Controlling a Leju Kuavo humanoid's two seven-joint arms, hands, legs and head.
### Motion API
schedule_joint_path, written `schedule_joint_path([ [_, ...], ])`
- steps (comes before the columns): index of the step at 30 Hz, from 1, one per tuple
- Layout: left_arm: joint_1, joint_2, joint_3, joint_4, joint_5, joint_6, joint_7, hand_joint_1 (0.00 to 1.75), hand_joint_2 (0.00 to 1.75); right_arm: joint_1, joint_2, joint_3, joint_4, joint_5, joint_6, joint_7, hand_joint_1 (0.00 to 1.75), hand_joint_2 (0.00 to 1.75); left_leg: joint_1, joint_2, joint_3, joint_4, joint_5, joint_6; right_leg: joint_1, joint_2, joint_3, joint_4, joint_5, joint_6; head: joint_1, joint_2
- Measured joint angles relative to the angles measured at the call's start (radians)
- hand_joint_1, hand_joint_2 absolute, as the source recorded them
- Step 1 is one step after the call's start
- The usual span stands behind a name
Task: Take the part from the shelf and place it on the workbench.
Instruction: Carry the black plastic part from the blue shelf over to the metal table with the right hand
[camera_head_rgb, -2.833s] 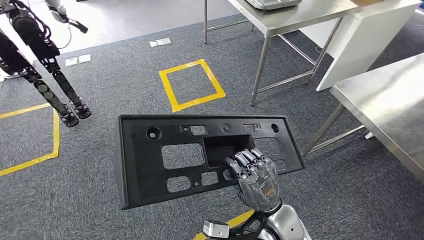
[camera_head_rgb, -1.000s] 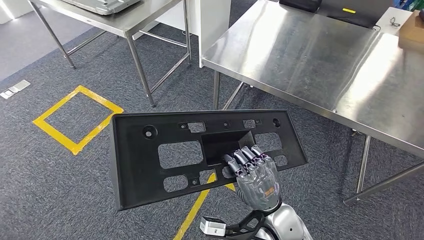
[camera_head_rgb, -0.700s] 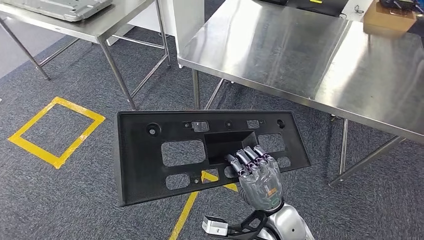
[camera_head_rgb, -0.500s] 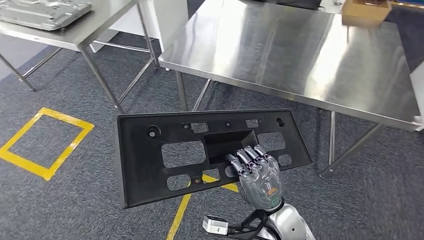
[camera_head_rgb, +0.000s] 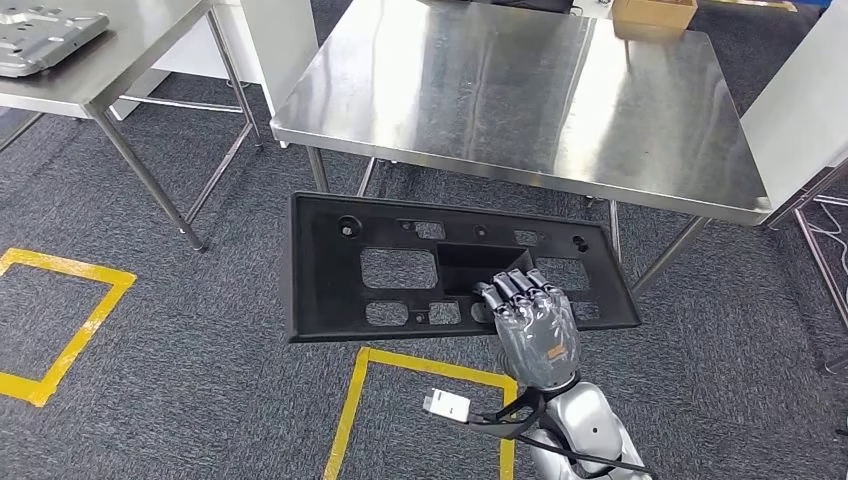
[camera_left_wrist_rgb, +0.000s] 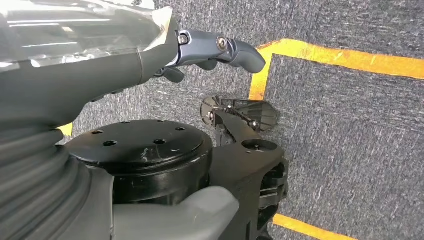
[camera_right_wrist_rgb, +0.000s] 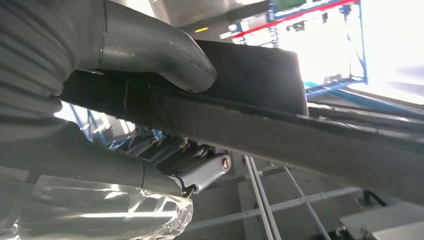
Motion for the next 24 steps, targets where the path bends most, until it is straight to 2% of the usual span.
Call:
schedule_joint_path([
  [1, 0.002, 0.0, 0.0, 0.0, -0.003, -0.003, -0.002, 0.0, 1.75, -0.011, 0.0, -0.014, 0.014, 0.007, 0.005, 0.002, 1.75, 1.75, -0.002, 0.006, -0.002, 0.0, 0.002, 0.003, 0.0, -0.02, -0.029, 0.063, -0.029, -0.004, 0.002, 0.0],
  [2, 0.003, 0.0, -0.001, 0.0, -0.005, -0.006, -0.003, 0.0, 1.75, -0.021, 0.0, -0.027, 0.027, 0.014, 0.01, 0.004, 1.75, 1.75, -0.002, 0.012, -0.004, 0.0, 0.002, 0.005, -0.001, -0.029, -0.061, 0.132, -0.056, -0.006, 0.004, 0.0],
  [3, 0.004, 0.0, -0.002, 0.0, -0.007, -0.008, -0.003, 0.0, 1.75, -0.026, -0.001, -0.039, 0.039, 0.019, 0.014, 0.006, 1.75, 1.75, -0.004, 0.017, -0.005, 0.0, 0.002, 0.005, -0.001, -0.032, -0.085, 0.185, -0.074, -0.004, 0.004, 0.0],
  [4, 0.004, 0.0, -0.003, 0.0, -0.008, -0.01, -0.004, 0.0, 1.75, -0.029, -0.002, -0.049, 0.048, 0.023, 0.016, 0.008, 1.75, 1.75, -0.004, 0.021, -0.005, 0.0, 0.001, 0.005, -0.002, -0.034, -0.094, 0.208, -0.077, 0.001, 0.005, 0.0],
  [5, 0.004, 0.0, -0.005, 0.0, -0.008, -0.011, -0.004, 0.0, 1.75, -0.031, -0.002, -0.058, 0.056, 0.026, 0.017, 0.009, 1.75, 1.75, -0.005, 0.023, -0.005, 0.0, 0.001, 0.005, -0.002, -0.035, -0.085, 0.193, -0.066, 0.007, 0.006, 0.0],
  [6, 0.004, 0.0, -0.007, 0.0, -0.009, -0.013, -0.004, 0.0, 1.75, -0.032, -0.003, -0.066, 0.061, 0.028, 0.017, 0.011, 1.75, 1.75, -0.005, 0.025, -0.004, 0.0, 0.0, 0.004, -0.002, -0.038, -0.058, 0.141, -0.043, 0.015, 0.006, 0.0],
  [7, 0.004, -0.001, -0.01, 0.0, -0.01, -0.014, -0.004, 0.0, 1.75, -0.034, -0.003, -0.073, 0.065, 0.03, 0.017, 0.011, 1.75, 1.75, -0.005, 0.026, -0.002, 0.0, -0.002, 0.001, -0.002, -0.044, -0.019, 0.066, -0.016, 0.019, 0.007, 0.0],
  [9, 0.004, -0.001, -0.014, 0.0, -0.013, -0.015, -0.004, 0.0, 1.75, -0.041, -0.003, -0.084, 0.073, 0.035, 0.017, 0.011, 1.75, 1.75, -0.01, 0.028, -0.001, 0.002, -0.007, -0.007, 0.004, -0.054, 0.04, -0.051, 0.02, 0.016, 0.007, 0.0],
  [10, 0.004, -0.002, -0.015, 0.0, -0.014, -0.014, -0.004, 0.0, 1.75, -0.044, -0.004, -0.089, 0.078, 0.038, 0.017, 0.012, 1.75, 1.75, -0.011, 0.029, -0.002, 0.003, -0.009, -0.012, 0.009, -0.056, 0.051, -0.075, 0.025, 0.01, 0.006, 0.0],
  [11, 0.004, -0.002, -0.016, 0.0, -0.015, -0.013, -0.004, 0.0, 1.75, -0.046, -0.005, -0.094, 0.083, 0.04, 0.017, 0.012, 1.75, 1.75, -0.012, 0.03, -0.003, 0.003, -0.009, -0.019, 0.016, -0.055, 0.051, -0.078, 0.025, 0.002, 0.006, 0.0],
  [12, 0.004, -0.003, -0.016, 0.0, -0.016, -0.012, -0.004, 0.0, 1.75, -0.047, -0.006, -0.098, 0.088, 0.043, 0.017, 0.012, 1.75, 1.75, -0.011, 0.031, -0.003, 0.002, -0.009, -0.026, 0.014, -0.053, 0.051, -0.079, 0.027, -0.006, 0.005, 0.0],
  [14, 0.003, -0.003, -0.017, 0.0, -0.019, -0.01, -0.004, 0.0, 1.75, -0.049, -0.008, -0.104, 0.097, 0.048, 0.017, 0.013, 1.75, 1.75, -0.009, 0.032, -0.009, 0.02, -0.022, -0.038, 0.004, -0.05, 0.057, -0.085, 0.029, -0.023, 0.004, 0.0],
  [15, 0.002, -0.003, -0.018, 0.0, -0.02, -0.009, -0.004, 0.0, 1.75, -0.051, -0.008, -0.106, 0.101, 0.051, 0.017, 0.014, 1.75, 1.75, -0.007, 0.031, -0.023, 0.051, -0.039, -0.042, -0.002, -0.049, 0.062, -0.089, 0.029, -0.031, 0.002, 0.0],
  [17, 0.003, -0.002, -0.019, 0.0, -0.023, -0.009, -0.004, 0.0, 1.75, -0.053, -0.009, -0.109, 0.109, 0.054, 0.017, 0.017, 1.75, 1.75, -0.003, 0.028, -0.085, 0.167, -0.089, -0.049, 0.0, -0.048, 0.067, -0.089, 0.026, -0.045, 0.0, 0.0],
  [18, 0.004, -0.002, -0.019, 0.0, -0.024, -0.009, -0.004, 0.0, 1.75, -0.053, -0.009, -0.11, 0.114, 0.056, 0.017, 0.019, 1.75, 1.75, -0.002, 0.027, -0.12, 0.225, -0.107, -0.053, 0.003, -0.047, 0.068, -0.089, 0.024, -0.048, -0.001, 0.0],
  [19, 0.005, -0.001, -0.019, 0.0, -0.025, -0.009, -0.004, 0.0, 1.75, -0.053, -0.01, -0.111, 0.119, 0.058, 0.017, 0.021, 1.75, 1.75, -0.002, 0.027, -0.146, 0.261, -0.109, -0.055, 0.006, -0.045, 0.07, -0.088, 0.022, -0.051, -0.001, 0.0],
  [20, 0.006, 0.0, -0.019, 0.0, -0.026, -0.01, -0.003, 0.0, 1.75, -0.053, -0.011, -0.111, 0.124, 0.06, 0.017, 0.023, 1.75, 1.75, -0.002, 0.027, -0.155, 0.259, -0.091, -0.055, 0.007, -0.043, 0.072, -0.088, 0.02, -0.052, -0.001, 0.0],
  [21, 0.006, 0.0, -0.02, 0.0, -0.027, -0.01, -0.003, 0.0, 1.75, -0.053, -0.013, -0.111, 0.128, 0.061, 0.017, 0.025, 1.75, 1.75, -0.001, 0.027, -0.143, 0.218, -0.056, -0.054, 0.009, -0.04, 0.075, -0.087, 0.018, -0.053, -0.001, 0.0],
  [22, 0.006, 0.001, -0.021, 0.0, -0.028, -0.01, -0.003, 0.0, 1.75, -0.053, -0.014, -0.112, 0.132, 0.063, 0.017, 0.027, 1.75, 1.75, -0.002, 0.027, -0.117, 0.15, -0.012, -0.049, 0.01, -0.037, 0.079, -0.087, 0.015, -0.053, -0.001, 0.0],
  [24, 0.005, 0.002, -0.024, 0.0, -0.031, -0.01, -0.003, 0.0, 1.75, -0.056, -0.017, -0.113, 0.137, 0.066, 0.017, 0.029, 1.75, 1.75, -0.006, 0.025, -0.067, 0.038, 0.035, -0.037, 0.014, -0.034, 0.083, -0.087, 0.011, -0.048, 0.0, 0.0],
])
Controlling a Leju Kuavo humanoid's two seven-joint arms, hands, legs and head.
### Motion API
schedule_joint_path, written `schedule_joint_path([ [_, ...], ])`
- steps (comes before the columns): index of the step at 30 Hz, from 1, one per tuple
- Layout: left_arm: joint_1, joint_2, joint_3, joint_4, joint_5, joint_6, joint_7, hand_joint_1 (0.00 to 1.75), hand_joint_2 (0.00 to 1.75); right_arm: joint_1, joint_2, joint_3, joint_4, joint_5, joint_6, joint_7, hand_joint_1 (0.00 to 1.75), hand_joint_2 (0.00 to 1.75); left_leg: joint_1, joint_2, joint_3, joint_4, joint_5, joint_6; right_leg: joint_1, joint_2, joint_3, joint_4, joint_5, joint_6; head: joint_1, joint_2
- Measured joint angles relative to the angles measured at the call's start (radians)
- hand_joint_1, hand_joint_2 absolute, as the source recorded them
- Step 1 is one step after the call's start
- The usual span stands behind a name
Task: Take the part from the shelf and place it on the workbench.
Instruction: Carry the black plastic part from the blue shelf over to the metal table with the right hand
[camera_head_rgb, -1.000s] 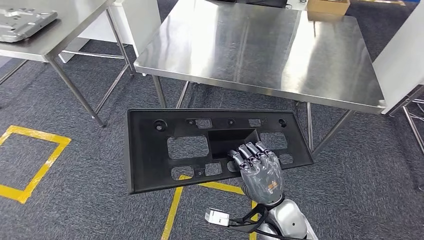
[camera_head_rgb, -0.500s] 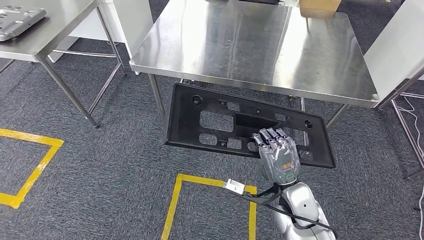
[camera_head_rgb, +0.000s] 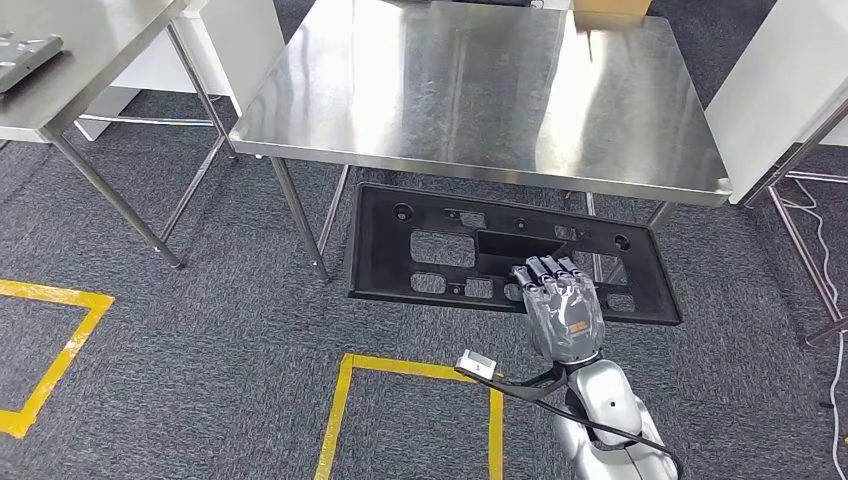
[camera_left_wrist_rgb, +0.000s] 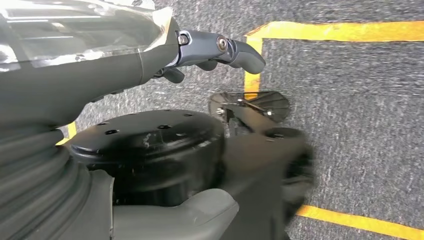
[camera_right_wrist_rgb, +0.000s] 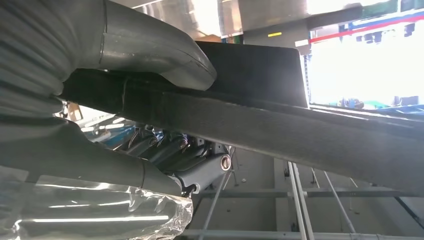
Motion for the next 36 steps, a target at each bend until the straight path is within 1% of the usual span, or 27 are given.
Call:
schedule_joint_path([
  [1, 0.0, 0.001, -0.001, 0.0, -0.002, 0.0, 0.0, 0.0, 1.75, -0.002, -0.002, 0.0, 0.003, 0.001, 0.0, 0.001, 1.75, 1.75, -0.004, -0.001, 0.012, -0.025, 0.004, 0.006, 0.001, 0.0, 0.0, 0.0, -0.002, 0.004, 0.0, 0.0],
  [3, -0.001, 0.001, -0.002, 0.0, -0.005, 0.0, 0.0, 0.0, 1.75, -0.006, -0.004, -0.001, 0.009, 0.004, 0.0, 0.003, 1.75, 1.75, -0.01, -0.001, 0.015, -0.033, 0.0, 0.017, 0.001, 0.001, 0.0, -0.002, -0.006, 0.013, -0.001, 0.0],
  [5, 0.0, 0.001, -0.002, 0.0, -0.005, 0.0, 0.001, 0.0, 1.75, -0.011, -0.006, -0.002, 0.013, 0.008, 0.0, 0.005, 1.75, 1.75, -0.005, 0.001, 0.027, -0.049, 0.004, 0.029, 0.003, -0.002, -0.006, 0.01, -0.014, 0.02, -0.001, 0.0],
  [6, 0.0, 0.0, -0.002, 0.0, -0.006, 0.0, 0.001, 0.0, 1.75, -0.015, -0.008, -0.003, 0.015, 0.009, 0.001, 0.005, 1.75, 1.75, -0.001, 0.003, 0.034, -0.058, 0.008, 0.034, 0.004, -0.004, -0.022, 0.039, -0.027, 0.022, 0.0, 0.0],
  [7, 0.0, -0.001, -0.002, 0.0, -0.006, 0.0, 0.001, 0.0, 1.75, -0.019, -0.009, -0.004, 0.017, 0.01, 0.002, 0.006, 1.75, 1.75, 0.003, 0.004, 0.04, -0.064, 0.01, 0.038, 0.002, -0.005, -0.048, 0.09, -0.046, 0.022, 0.001, 0.0],
  [9, -0.001, 0.0, -0.003, 0.0, -0.006, -0.001, 0.002, 0.0, 1.75, -0.026, -0.012, -0.004, 0.025, 0.013, 0.008, 0.006, 1.75, 1.75, 0.003, 0.005, 0.044, -0.066, 0.007, 0.04, -0.006, -0.007, -0.122, 0.22, -0.087, 0.025, 0.004, 0.0],
  [10, -0.001, 0.0, -0.003, 0.0, -0.006, -0.001, 0.003, 0.0, 1.75, -0.028, -0.013, -0.004, 0.031, 0.014, 0.012, 0.006, 1.75, 1.75, 0.005, 0.004, 0.046, -0.065, 0.005, 0.039, -0.013, -0.007, -0.152, 0.266, -0.096, 0.031, 0.004, 0.0],
  [11, 0.0, 0.0, -0.003, 0.0, -0.005, -0.002, 0.004, 0.0, 1.75, -0.031, -0.014, -0.004, 0.038, 0.016, 0.014, 0.006, 1.75, 1.75, 0.007, 0.003, 0.048, -0.065, 0.001, 0.036, -0.02, -0.007, -0.166, 0.279, -0.09, 0.042, 0.004, 0.0],
  [12, 0.0, 0.0, -0.002, 0.0, -0.005, -0.003, 0.005, 0.0, 1.75, -0.035, -0.014, -0.004, 0.045, 0.017, 0.016, 0.006, 1.75, 1.75, 0.011, 0.002, 0.051, -0.063, -0.003, 0.031, -0.028, -0.008, -0.161, 0.254, -0.069, 0.056, 0.004, 0.0],
  [14, 0.001, 0.002, -0.002, 0.0, -0.004, -0.005, 0.005, 0.0, 1.75, -0.049, -0.014, -0.004, 0.06, 0.018, 0.018, 0.006, 1.75, 1.75, 0.018, 0.0, 0.057, -0.056, -0.015, 0.014, -0.046, -0.017, -0.111, 0.127, -0.006, 0.088, 0.006, 0.0],
  [15, 0.0, 0.003, -0.002, 0.0, -0.003, -0.005, 0.005, 0.0, 1.75, -0.058, -0.013, -0.003, 0.067, 0.018, 0.02, 0.006, 1.75, 1.75, 0.019, 0.0, 0.057, -0.049, -0.024, 0.004, -0.05, -0.02, -0.085, 0.071, 0.016, 0.095, 0.01, 0.0],
  [16, 0.0, 0.004, -0.002, 0.0, -0.001, -0.005, 0.006, 0.0, 1.75, -0.065, -0.012, -0.002, 0.074, 0.019, 0.021, 0.006, 1.75, 1.75, 0.017, 0.0, 0.057, -0.043, -0.031, -0.005, -0.052, -0.022, -0.068, 0.037, 0.027, 0.093, 0.01, 0.0],
  [17, 0.0, 0.006, -0.002, 0.0, 0.001, -0.004, 0.006, 0.0, 1.75, -0.07, -0.01, -0.002, 0.08, 0.019, 0.023, 0.006, 1.75, 1.75, 0.016, 0.0, 0.057, -0.04, -0.037, -0.011, -0.052, -0.022, -0.062, 0.026, 0.027, 0.085, 0.01, 0.0],
  [19, -0.001, 0.006, -0.002, 0.0, 0.007, -0.001, 0.006, 0.0, 1.75, -0.075, -0.008, 0.0, 0.089, 0.021, 0.027, 0.006, 1.75, 1.75, 0.02, 0.001, 0.062, -0.039, -0.044, -0.018, -0.046, -0.016, -0.06, 0.031, 0.02, 0.062, 0.004, 0.0],
  [21, -0.001, 0.006, -0.001, 0.0, 0.011, 0.003, 0.007, 0.0, 1.75, -0.083, -0.005, 0.002, 0.095, 0.021, 0.03, 0.007, 1.75, 1.75, 0.026, 0.002, 0.053, -0.003, -0.065, -0.022, -0.043, -0.012, -0.052, 0.033, 0.013, 0.045, 0.001, 0.0],
  [22, -0.001, 0.006, -0.001, 0.0, 0.014, 0.005, 0.007, 0.0, 1.75, -0.089, -0.002, 0.003, 0.098, 0.022, 0.031, 0.008, 1.75, 1.75, 0.027, 0.003, 0.033, 0.043, -0.086, -0.024, -0.042, -0.011, -0.046, 0.032, 0.009, 0.037, 0.0, 0.0],
  [24, -0.001, 0.007, 0.002, 0.0, 0.02, 0.009, 0.007, 0.0, 1.75, -0.098, 0.003, 0.007, 0.105, 0.022, 0.035, 0.01, 1.75, 1.75, 0.025, 0.003, -0.044, 0.179, -0.134, -0.021, -0.033, -0.01, -0.036, 0.032, 0.0, 0.022, -0.002, 0.0],
  [25, -0.001, 0.007, 0.003, 0.0, 0.023, 0.012, 0.007, 0.0, 1.75, -0.101, 0.004, 0.01, 0.11, 0.022, 0.036, 0.01, 1.75, 1.75, 0.023, 0.002, -0.083, 0.238, -0.148, -0.018, -0.027, -0.009, -0.03, 0.032, -0.005, 0.015, -0.003, 0.0],
  [26, 0.0, 0.007, 0.005, 0.0, 0.025, 0.015, 0.007, 0.0, 1.75, -0.102, 0.006, 0.014, 0.114, 0.022, 0.038, 0.011, 1.75, 1.75, 0.02, 0.002, -0.111, 0.267, -0.145, -0.012, -0.021, -0.008, -0.024, 0.032, -0.011, 0.009, -0.003, 0.0],
  [27, 0.001, 0.006, 0.007, 0.0, 0.027, 0.017, 0.007, 0.0, 1.75, -0.103, 0.007, 0.017, 0.118, 0.022, 0.04, 0.011, 1.75, 1.75, 0.016, 0.002, -0.12, 0.258, -0.121, -0.004, -0.016, -0.006, -0.016, 0.032, -0.016, 0.006, -0.003, 0.0],
  [28, 0.001, 0.006, 0.008, 0.0, 0.028, 0.019, 0.008, 0.0, 1.75, -0.105, 0.009, 0.02, 0.121, 0.023, 0.042, 0.011, 1.75, 1.75, 0.01, 0.001, -0.111, 0.214, -0.081, 0.008, -0.012, -0.005, -0.008, 0.032, -0.022, 0.004, -0.003, 0.0],
  [29, 0.002, 0.006, 0.01, 0.0, 0.029, 0.021, 0.008, 0.0, 1.75, -0.109, 0.012, 0.024, 0.124, 0.023, 0.045, 0.012, 1.75, 1.75, 0.002, -0.001, -0.09, 0.147, -0.035, 0.025, -0.008, -0.003, -0.001, 0.031, -0.028, 0.003, -0.003, 0.0],
  [30, 0.002, 0.007, 0.011, 0.0, 0.03, 0.022, 0.008, 0.0, 1.75, -0.113, 0.014, 0.026, 0.126, 0.023, 0.047, 0.012, 1.75, 1.75, -0.007, -0.001, -0.066, 0.084, -0.003, 0.042, -0.004, -0.002, 0.006, 0.03, -0.034, 0.004, -0.002, 0.0],
  [31, 0.001, 0.007, 0.012, 0.0, 0.031, 0.023, 0.008, 0.0, 1.75, -0.117, 0.017, 0.028, 0.129, 0.023, 0.049, 0.012, 1.75, 1.75, -0.015, 0.001, -0.046, 0.034, 0.016, 0.054, -0.002, -0.001, 0.011, 0.028, -0.039, 0.007, -0.001, 0.0],
  [32, 0.0, 0.006, 0.013, 0.0, 0.033, 0.024, 0.008, 0.0, 1.75, -0.121, 0.019, 0.03, 0.13, 0.023, 0.051, 0.013, 1.75, 1.75, -0.022, 0.003, -0.034, 0.006, 0.021, 0.063, -0.001, 0.0, 0.015, 0.023, -0.042, 0.011, -0.001, 0.0],
  [33, 0.0, 0.005, 0.014, 0.0, 0.035, 0.025, 0.007, 0.0, 1.75, -0.123, 0.02, 0.031, 0.132, 0.023, 0.052, 0.013, 1.75, 1.75, -0.025, 0.007, -0.027, -0.007, 0.015, 0.066, 0.002, 0.0, 0.02, 0.024, -0.041, 0.018, -0.002, 0.0],
  [36, 0.001, 0.001, 0.017, 0.0, 0.038, 0.027, 0.008, 0.0, 1.75, -0.132, 0.023, 0.036, 0.135, 0.024, 0.053, 0.013, 1.75, 1.75, -0.023, 0.006, 0.009, -0.039, 0.012, 0.07, 0.003, -0.002, 0.025, 0.047, -0.043, 0.035, -0.003, 0.0],
])
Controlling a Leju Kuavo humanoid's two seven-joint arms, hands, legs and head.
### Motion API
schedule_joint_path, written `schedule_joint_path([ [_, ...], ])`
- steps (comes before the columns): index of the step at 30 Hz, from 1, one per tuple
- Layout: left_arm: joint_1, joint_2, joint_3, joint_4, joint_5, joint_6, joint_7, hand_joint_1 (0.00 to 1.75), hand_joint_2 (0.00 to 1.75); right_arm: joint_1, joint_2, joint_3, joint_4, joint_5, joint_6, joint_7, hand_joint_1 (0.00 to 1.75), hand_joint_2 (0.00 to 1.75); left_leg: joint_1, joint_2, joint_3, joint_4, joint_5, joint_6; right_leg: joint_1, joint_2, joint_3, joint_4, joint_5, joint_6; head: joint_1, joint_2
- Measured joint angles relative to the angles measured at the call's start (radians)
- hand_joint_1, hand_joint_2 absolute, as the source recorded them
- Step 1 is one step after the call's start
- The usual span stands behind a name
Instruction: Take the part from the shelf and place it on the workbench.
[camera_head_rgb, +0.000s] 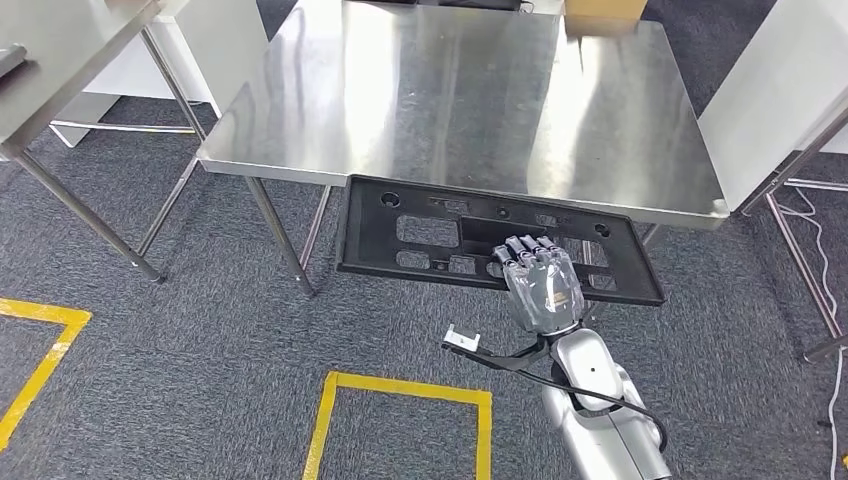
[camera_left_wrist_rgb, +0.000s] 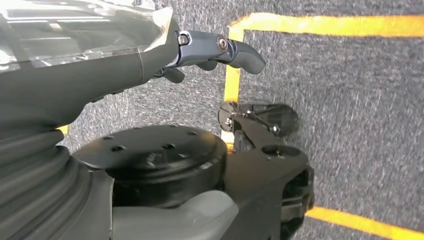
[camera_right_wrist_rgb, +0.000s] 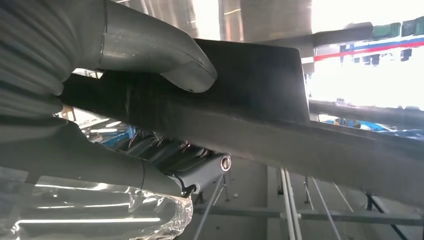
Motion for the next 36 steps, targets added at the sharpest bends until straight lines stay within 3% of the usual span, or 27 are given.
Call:
schedule_joint_path([
  [2, -0.001, -0.002, 0.004, 0.0, 0.002, 0.002, 0.0, 0.0, 1.75, -0.013, 0.0, 0.002, 0.003, 0.0, 0.001, 0.0, 1.75, 1.75, 0.004, -0.001, 0.023, -0.011, -0.002, 0.001, -0.004, -0.002, -0.045, 0.076, -0.028, 0.005, 0.001, 0.0],
  [4, -0.003, -0.003, 0.008, 0.0, 0.005, 0.004, 0.0, 0.0, 1.75, -0.021, 0.001, 0.005, 0.009, 0.0, 0.004, 0.0, 1.75, 1.75, 0.005, -0.003, 0.032, -0.012, -0.011, 0.001, -0.009, -0.002, -0.125, 0.192, -0.064, 0.004, 0.001, 0.0],
  [5, -0.002, -0.004, 0.009, 0.0, 0.006, 0.006, 0.0, 0.0, 1.75, -0.021, 0.0, 0.006, 0.012, 0.0, 0.006, 0.0, 1.75, 1.75, 0.006, -0.005, 0.038, -0.012, -0.018, -0.002, -0.012, -0.002, -0.158, 0.227, -0.073, 0.007, 0.001, 0.0],
  [6, -0.001, -0.004, 0.01, 0.0, 0.007, 0.007, 0.0, 0.0, 1.75, -0.021, 0.0, 0.008, 0.015, 0.0, 0.009, 0.0, 1.75, 1.75, 0.007, -0.007, 0.045, -0.012, -0.025, -0.005, -0.016, -0.003, -0.175, 0.229, -0.066, 0.014, 0.001, 0.0],
  [7, 0.001, -0.004, 0.01, 0.0, 0.008, 0.008, 0.0, 0.0, 1.75, -0.02, -0.001, 0.01, 0.018, 0.0, 0.01, 0.0, 1.75, 1.75, 0.009, -0.009, 0.055, -0.012, -0.033, -0.01, -0.021, -0.004, -0.175, 0.196, -0.04, 0.026, 0.002, 0.0],
  [9, 0.002, -0.004, 0.012, 0.0, 0.009, 0.009, 0.0, 0.0, 1.75, -0.022, -0.001, 0.012, 0.023, 0.0, 0.012, 0.0, 1.75, 1.75, 0.012, -0.009, 0.076, -0.01, -0.052, -0.023, -0.03, -0.012, -0.143, 0.067, 0.044, 0.051, 0.004, 0.0],
  [10, 0.002, -0.004, 0.013, 0.0, 0.009, 0.009, 0.0, 0.0, 1.75, -0.023, -0.001, 0.013, 0.025, 0.0, 0.013, 0.001, 1.75, 1.75, 0.012, -0.009, 0.083, -0.009, -0.061, -0.03, -0.03, -0.017, -0.128, 0.013, 0.072, 0.05, 0.007, 0.0],
  [12, 0.001, -0.004, 0.016, 0.001, 0.009, 0.009, 0.001, 0.0, 1.75, -0.023, 0.001, 0.016, 0.027, 0.001, 0.015, 0.001, 1.75, 1.75, 0.009, -0.008, 0.089, -0.006, -0.076, -0.043, -0.026, -0.021, -0.112, -0.032, 0.094, 0.027, 0.01, 0.0],
  [13, 0.0, -0.004, 0.017, 0.001, 0.009, 0.009, 0.001, 0.0, 1.75, -0.024, 0.002, 0.017, 0.028, 0.001, 0.016, 0.001, 1.75, 1.75, 0.01, -0.007, 0.091, -0.005, -0.08, -0.048, -0.025, -0.018, -0.107, -0.032, 0.09, 0.011, 0.009, 0.0],
  [15, -0.001, -0.004, 0.017, 0.0, 0.009, 0.009, 0.001, 0.0, 1.75, -0.025, 0.005, 0.017, 0.028, 0.002, 0.015, 0.001, 1.75, 1.75, 0.016, -0.005, 0.08, 0.025, -0.081, -0.056, -0.028, -0.013, -0.093, -0.033, 0.086, -0.007, 0.007, 0.0],
  [17, -0.002, -0.005, 0.018, 0.0, 0.009, 0.009, 0.001, 0.0, 1.75, -0.029, 0.008, 0.018, 0.028, 0.002, 0.015, 0.002, 1.75, 1.75, 0.02, -0.004, 0.017, 0.127, -0.087, -0.065, -0.029, -0.01, -0.075, -0.035, 0.076, -0.023, 0.004, 0.0],
  [19, -0.001, -0.005, 0.019, 0.001, 0.009, 0.009, 0.001, 0.0, 1.75, -0.03, 0.009, 0.018, 0.028, 0.002, 0.015, 0.002, 1.75, 1.75, 0.021, -0.004, -0.077, 0.256, -0.128, -0.075, -0.025, -0.008, -0.057, -0.035, 0.059, -0.034, 0.002, 0.0],
  [20, 0.0, -0.005, 0.019, 0.001, 0.009, 0.009, 0.002, 0.0, 1.75, -0.029, 0.01, 0.018, 0.028, 0.002, 0.015, 0.002, 1.75, 1.75, 0.022, -0.004, -0.114, 0.292, -0.149, -0.077, -0.023, -0.007, -0.046, -0.035, 0.049, -0.035, 0.002, 0.0],
  [21, 0.001, -0.005, 0.02, 0.001, 0.01, 0.009, 0.002, 0.0, 1.75, -0.029, 0.01, 0.019, 0.029, 0.002, 0.015, 0.002, 1.75, 1.75, 0.022, -0.004, -0.136, 0.298, -0.158, -0.077, -0.021, -0.004, -0.034, -0.035, 0.039, -0.035, 0.002, 0.0],
  [22, 0.001, -0.005, 0.021, 0.001, 0.01, 0.009, 0.002, 0.0, 1.75, -0.028, 0.01, 0.019, 0.029, 0.002, 0.015, 0.002, 1.75, 1.75, 0.023, -0.004, -0.14, 0.27, -0.145, -0.075, -0.02, -0.002, -0.02, -0.036, 0.029, -0.035, 0.002, 0.0],
  [25, 0.001, -0.004, 0.022, 0.001, 0.011, 0.008, 0.002, 0.0, 1.75, -0.031, 0.012, 0.019, 0.03, 0.002, 0.015, 0.002, 1.75, 1.75, 0.016, -0.008, -0.091, 0.087, -0.011, -0.051, -0.014, 0.003, 0.015, -0.038, -0.001, -0.029, 0.003, 0.0],
  [26, 0.001, -0.004, 0.023, 0.001, 0.011, 0.007, 0.003, 0.0, 1.75, -0.032, 0.013, 0.02, 0.03, 0.002, 0.015, 0.002, 1.75, 1.75, 0.011, -0.011, -0.077, 0.044, 0.019, -0.042, -0.013, 0.005, 0.023, -0.04, -0.01, -0.024, 0.003, 0.0],
  [27, 0.001, -0.004, 0.023, 0.001, 0.012, 0.006, 0.003, 0.0, 1.75, -0.032, 0.014, 0.02, 0.031, 0.002, 0.015, 0.002, 1.75, 1.75, 0.007, -0.013, -0.068, 0.022, 0.033, -0.035, -0.012, 0.007, 0.031, -0.041, -0.015, -0.018, 0.004, 0.0],
  [30, 0.001, -0.005, 0.024, 0.001, 0.013, 0.006, 0.005, 0.0, 1.75, -0.033, 0.015, 0.022, 0.031, 0.002, 0.016, 0.002, 1.75, 1.75, 0.004, -0.016, -0.037, 0.003, 0.023, -0.023, -0.008, 0.008, 0.047, -0.023, -0.018, 0.003, 0.004, 0.0],
  [32, 0.0, -0.006, 0.024, 0.001, 0.015, 0.006, 0.005, 0.0, 1.75, -0.038, 0.014, 0.023, 0.031, 0.002, 0.016, 0.002, 1.75, 1.75, 0.007, -0.015, -0.006, -0.005, 0.014, -0.016, -0.008, 0.003, 0.016, 0.042, -0.037, 0.004, 0.005, 0.0],
  [35, -0.001, -0.008, 0.025, 0.001, 0.016, 0.004, 0.004, 0.0, 1.75, -0.041, 0.013, 0.025, 0.031, 0.002, 0.016, 0.002, 1.75, 1.75, 0.007, -0.016, 0.02, -0.006, -0.006, -0.009, -0.012, 0.0, -0.102, 0.206, -0.094, -0.001, 0.008, 0.0],
  [36, 0.0, -0.008, 0.025, 0.001, 0.017, 0.003, 0.004, 0.0, 1.75, -0.038, 0.012, 0.025, 0.032, 0.002, 0.017, 0.002, 1.75, 1.75, 0.008, -0.017, 0.03, -0.006, -0.015, -0.009, -0.013, 0.0, -0.133, 0.229, -0.109, 0.0, 0.008, 0.0],
])
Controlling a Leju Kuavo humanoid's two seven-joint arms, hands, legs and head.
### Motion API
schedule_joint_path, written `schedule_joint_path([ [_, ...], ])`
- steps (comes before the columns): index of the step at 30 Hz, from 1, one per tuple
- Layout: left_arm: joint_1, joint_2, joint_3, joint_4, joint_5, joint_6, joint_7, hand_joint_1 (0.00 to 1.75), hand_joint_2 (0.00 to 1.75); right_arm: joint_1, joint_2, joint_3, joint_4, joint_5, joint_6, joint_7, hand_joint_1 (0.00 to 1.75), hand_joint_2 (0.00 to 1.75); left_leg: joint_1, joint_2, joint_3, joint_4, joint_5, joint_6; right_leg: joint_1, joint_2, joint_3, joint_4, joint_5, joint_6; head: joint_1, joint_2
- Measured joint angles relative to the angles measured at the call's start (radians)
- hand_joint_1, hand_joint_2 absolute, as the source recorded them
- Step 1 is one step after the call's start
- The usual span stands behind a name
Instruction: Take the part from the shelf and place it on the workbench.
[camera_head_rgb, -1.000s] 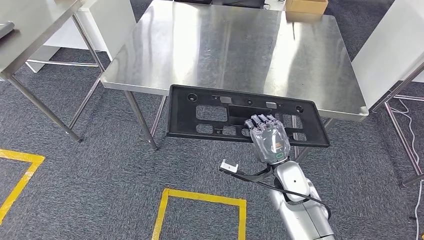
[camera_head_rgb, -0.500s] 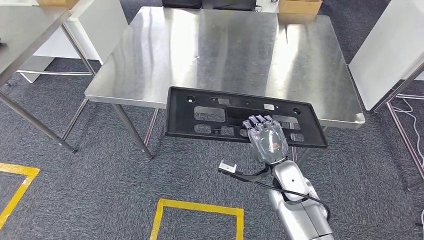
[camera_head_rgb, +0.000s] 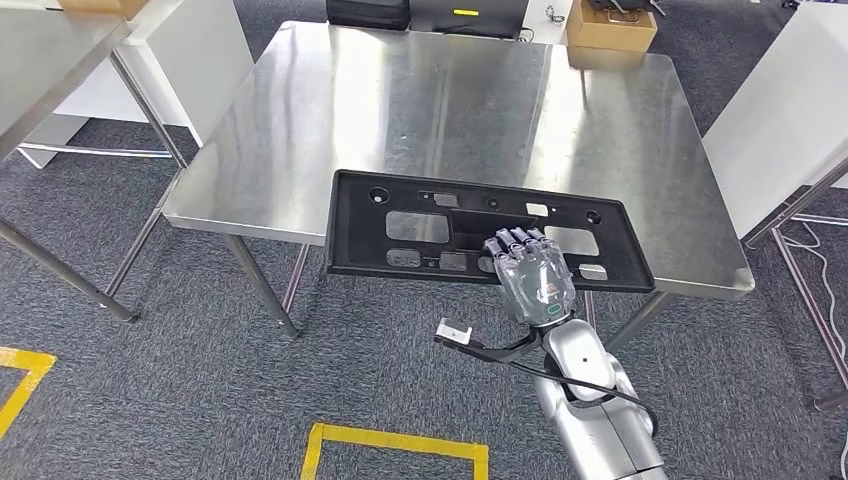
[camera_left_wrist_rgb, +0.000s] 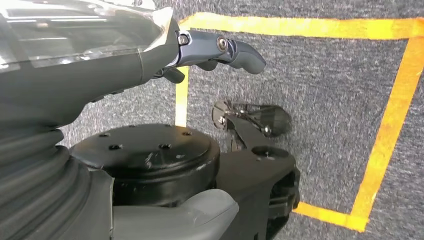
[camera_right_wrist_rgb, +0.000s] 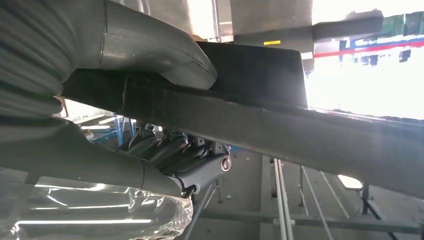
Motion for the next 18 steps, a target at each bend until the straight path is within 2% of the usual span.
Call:
schedule_joint_path([
  [1, 0.001, 0.0, 0.0, 0.0, 0.001, 0.001, 0.0, 0.0, 1.75, 0.003, -0.001, 0.001, 0.0, 0.0, 0.001, 0.0, 1.75, 1.75, 0.0, -0.002, 0.012, 0.0, -0.01, -0.001, -0.001, 0.0, -0.017, -0.009, 0.0, 0.004, 0.0, 0.0],
  [2, 0.002, 0.0, 0.001, 0.0, 0.002, 0.003, 0.001, 0.0, 1.75, 0.004, -0.002, 0.001, 0.001, 0.001, 0.003, 0.0, 1.75, 1.75, 0.0, -0.003, 0.026, 0.001, -0.02, -0.004, -0.003, -0.001, -0.023, -0.045, 0.018, 0.011, 0.0, 0.0],
  [3, 0.002, 0.0, 0.002, 0.0, 0.002, 0.006, 0.002, 0.0, 1.75, 0.005, -0.002, 0.002, 0.002, 0.001, 0.005, 0.0, 1.75, 1.75, 0.0, -0.004, 0.039, 0.001, -0.031, -0.006, -0.005, -0.003, -0.02, -0.101, 0.059, 0.021, 0.001, 0.0],
  [4, 0.001, -0.001, 0.004, 0.0, 0.003, 0.01, 0.005, 0.0, 1.75, 0.005, -0.002, 0.002, 0.002, 0.001, 0.006, 0.0, 1.75, 1.75, -0.001, -0.006, 0.052, 0.005, -0.043, -0.01, -0.006, -0.006, -0.019, -0.165, 0.117, 0.032, 0.001, 0.0],
  [6, 0.0, 0.001, 0.008, 0.0, 0.003, 0.014, 0.009, 0.0, 1.75, 0.005, -0.002, 0.003, 0.005, 0.002, 0.01, 0.0, 1.75, 1.75, -0.009, -0.007, 0.063, 0.013, -0.071, -0.019, -0.012, -0.016, -0.009, -0.243, 0.205, 0.032, 0.002, 0.0],
  [7, 0.0, 0.002, 0.01, 0.0, 0.004, 0.016, 0.01, 0.0, 1.75, 0.006, -0.002, 0.004, 0.007, 0.002, 0.012, 0.0, 1.75, 1.75, -0.012, -0.007, 0.069, 0.019, -0.085, -0.025, -0.017, -0.018, -0.008, -0.254, 0.22, 0.029, 0.003, 0.0],
  [8, 0.0, 0.003, 0.01, 0.0, 0.004, 0.016, 0.01, 0.0, 1.75, 0.006, -0.002, 0.005, 0.008, 0.003, 0.013, 0.0, 1.75, 1.75, -0.013, -0.006, 0.075, 0.019, -0.097, -0.033, -0.023, -0.018, -0.001, -0.25, 0.219, 0.027, 0.0, 0.0],
  [10, -0.001, 0.005, 0.011, 0.0, 0.004, 0.017, 0.01, 0.0, 1.75, 0.003, 0.001, 0.007, 0.009, 0.003, 0.014, 0.0, 1.75, 1.75, -0.01, -0.003, 0.089, 0.012, -0.109, -0.045, -0.03, -0.013, 0.001, -0.249, 0.218, 0.035, -0.007, 0.0],
  [11, -0.002, 0.004, 0.011, 0.0, 0.004, 0.018, 0.01, 0.0, 1.75, 0.0, 0.002, 0.007, 0.009, 0.003, 0.014, 0.0, 1.75, 1.75, -0.01, -0.002, 0.093, 0.005, -0.109, -0.043, -0.028, -0.01, 0.002, -0.249, 0.218, 0.035, -0.013, 0.0],
  [13, -0.003, 0.004, 0.011, 0.0, 0.004, 0.017, 0.01, 0.0, 1.75, -0.004, 0.003, 0.008, 0.009, 0.003, 0.014, 0.0, 1.75, 1.75, -0.009, 0.001, 0.094, -0.001, -0.107, -0.032, -0.021, -0.003, 0.002, -0.249, 0.218, 0.033, -0.016, 0.0],
  [14, -0.003, 0.004, 0.011, 0.0, 0.004, 0.017, 0.01, 0.0, 1.75, -0.004, 0.003, 0.008, 0.009, 0.003, 0.014, 0.0, 1.75, 1.75, -0.008, 0.001, 0.095, -0.003, -0.107, -0.03, -0.016, -0.001, 0.002, -0.25, 0.217, 0.031, -0.016, 0.0],
  [18, -0.002, 0.002, 0.011, 0.0, 0.004, 0.017, 0.01, 0.0, 1.75, -0.004, 0.003, 0.008, 0.009, 0.003, 0.014, 0.0, 1.75, 1.75, -0.006, 0.003, 0.094, -0.006, -0.108, -0.032, -0.008, 0.001, 0.003, -0.25, 0.212, 0.024, -0.016, 0.0],
])
